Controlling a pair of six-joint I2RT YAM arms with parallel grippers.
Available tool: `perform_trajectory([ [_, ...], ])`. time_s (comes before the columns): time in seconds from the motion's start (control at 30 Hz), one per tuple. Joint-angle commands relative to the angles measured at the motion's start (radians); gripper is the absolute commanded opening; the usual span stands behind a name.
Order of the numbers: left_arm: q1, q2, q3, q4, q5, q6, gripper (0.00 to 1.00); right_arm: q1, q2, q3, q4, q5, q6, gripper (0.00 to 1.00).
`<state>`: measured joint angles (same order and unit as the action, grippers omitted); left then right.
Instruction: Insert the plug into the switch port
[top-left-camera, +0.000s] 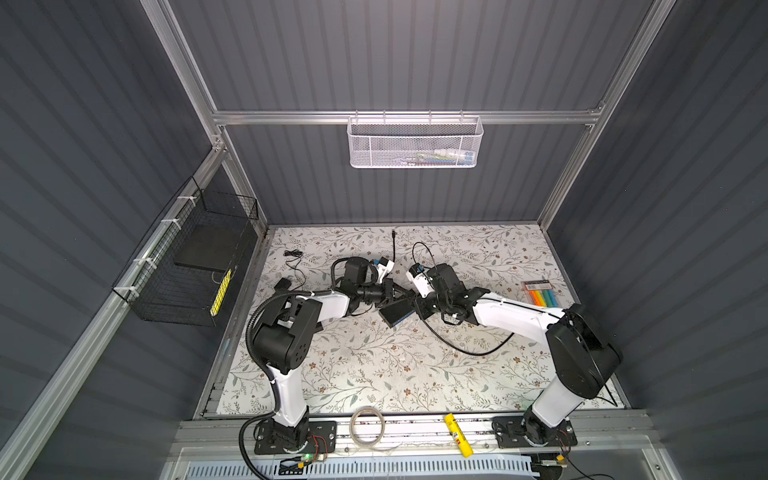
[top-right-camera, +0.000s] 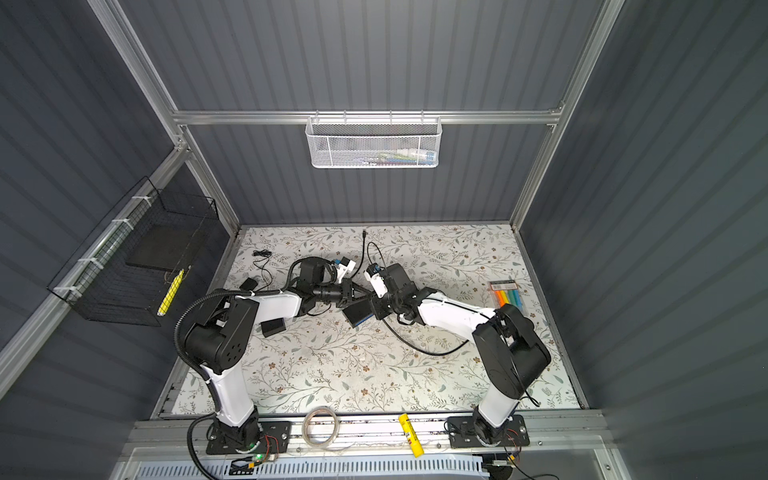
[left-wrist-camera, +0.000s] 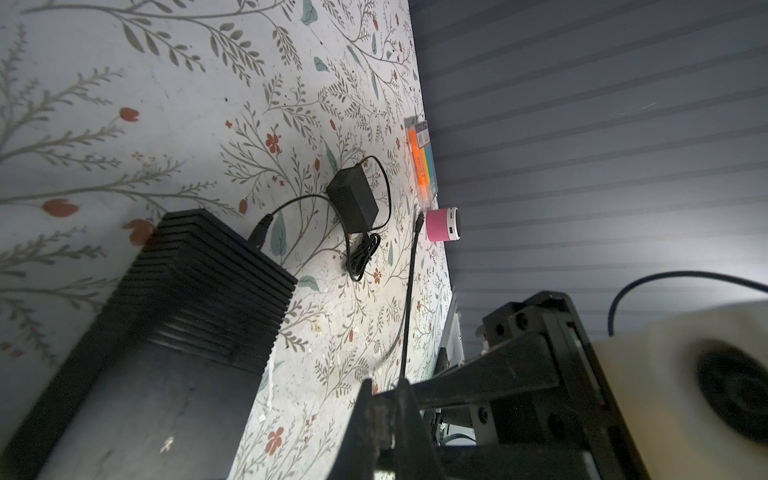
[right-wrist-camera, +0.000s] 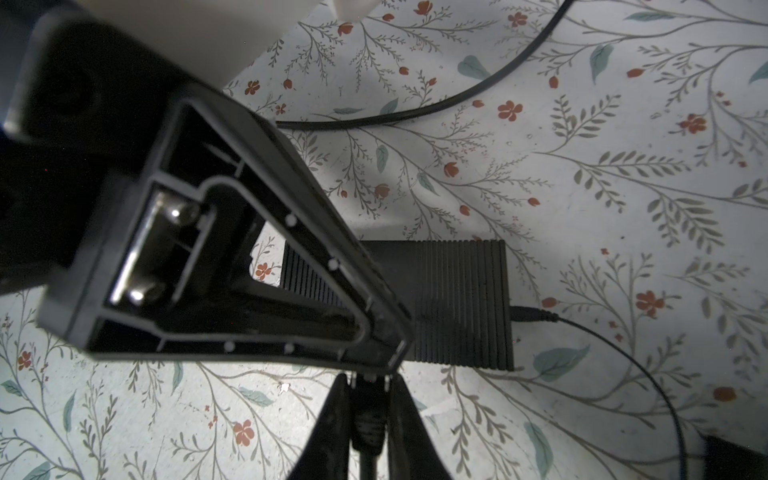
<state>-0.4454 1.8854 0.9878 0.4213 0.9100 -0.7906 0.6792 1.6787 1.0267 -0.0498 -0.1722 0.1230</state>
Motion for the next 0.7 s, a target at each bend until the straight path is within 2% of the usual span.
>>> perform_trajectory([
  [0.0,-0.006,0.006,0.001,0.021,0.029,-0.003,0.00,-0.004,0.028,0.013,-0.008,-0.009,-0.007,0.18],
  [0.13,-0.006,0.006,0.000,0.021,0.030,-0.003,0.00,-0.004,0.030,0.015,-0.013,-0.006,-0.012,0.07],
  [0.23,0.000,-0.012,-0.004,0.012,0.015,0.001,0.10,-0.003,0.022,0.017,-0.038,-0.006,-0.019,0.01],
  [0.33,0.038,-0.057,0.003,-0.046,-0.008,0.037,0.27,-0.003,0.007,0.010,-0.069,0.002,-0.034,0.00],
  [0.43,0.093,-0.099,0.012,-0.111,-0.027,0.078,0.37,-0.003,-0.007,0.000,-0.110,0.011,-0.052,0.00],
  [0.53,0.145,-0.129,0.015,-0.175,-0.054,0.129,0.42,-0.001,-0.008,-0.015,-0.144,0.011,-0.064,0.00],
  [0.67,0.153,-0.111,0.062,-0.335,-0.113,0.243,0.40,0.009,0.017,-0.027,-0.185,0.025,-0.078,0.00],
])
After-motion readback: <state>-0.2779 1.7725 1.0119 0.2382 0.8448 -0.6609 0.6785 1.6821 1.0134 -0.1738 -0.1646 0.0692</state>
